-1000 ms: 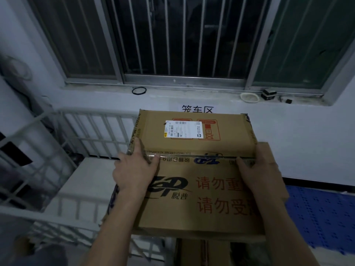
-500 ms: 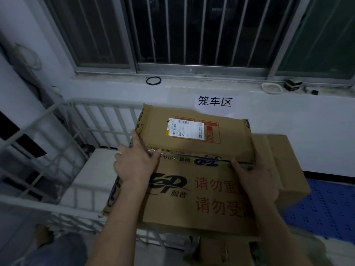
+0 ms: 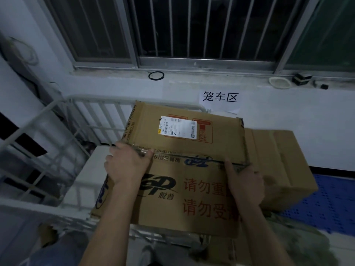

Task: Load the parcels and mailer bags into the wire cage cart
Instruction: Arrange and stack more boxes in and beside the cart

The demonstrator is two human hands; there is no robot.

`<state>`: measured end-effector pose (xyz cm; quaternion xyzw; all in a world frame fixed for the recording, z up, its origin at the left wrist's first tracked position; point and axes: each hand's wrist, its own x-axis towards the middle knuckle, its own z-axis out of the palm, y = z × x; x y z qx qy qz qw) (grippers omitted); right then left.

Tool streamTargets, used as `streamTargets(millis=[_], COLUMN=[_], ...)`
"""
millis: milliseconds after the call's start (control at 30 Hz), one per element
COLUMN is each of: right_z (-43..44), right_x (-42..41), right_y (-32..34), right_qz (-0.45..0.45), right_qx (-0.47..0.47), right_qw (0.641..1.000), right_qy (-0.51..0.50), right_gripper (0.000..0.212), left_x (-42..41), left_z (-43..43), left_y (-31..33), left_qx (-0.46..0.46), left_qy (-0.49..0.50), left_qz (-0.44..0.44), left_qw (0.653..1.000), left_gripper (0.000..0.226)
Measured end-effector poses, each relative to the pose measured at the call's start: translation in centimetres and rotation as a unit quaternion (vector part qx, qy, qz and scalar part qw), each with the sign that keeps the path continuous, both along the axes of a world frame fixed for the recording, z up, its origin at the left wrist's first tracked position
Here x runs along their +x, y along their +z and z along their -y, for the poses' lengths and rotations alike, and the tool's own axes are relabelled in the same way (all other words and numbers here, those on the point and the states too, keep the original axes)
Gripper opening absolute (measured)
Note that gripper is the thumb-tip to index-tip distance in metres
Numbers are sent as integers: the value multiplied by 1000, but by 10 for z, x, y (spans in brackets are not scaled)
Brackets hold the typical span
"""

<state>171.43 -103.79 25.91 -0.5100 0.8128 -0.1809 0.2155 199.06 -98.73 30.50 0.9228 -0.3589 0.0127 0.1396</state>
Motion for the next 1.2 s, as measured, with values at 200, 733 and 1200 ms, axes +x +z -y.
streamTargets(millis=[200,733,1200], right_z=[12,44,37], right_x=[75,207,190], right_y=[-6,-36,-217], right_qz=[-12,3,0], right_qx=[-44,-49,161], right_qw=[999,998,984], right_qy=[-10,-36,74], right_gripper=[86,74,110], left_x=[81,231,212], left_z=[9,60,93], left_y=[-24,-90,-252], left_qx=[-9,-2,150], left_qy=[-12,-70,-149], left_qz=[-46,-174,-138], left_qw=[999,982,968], left_gripper=[103,120,123])
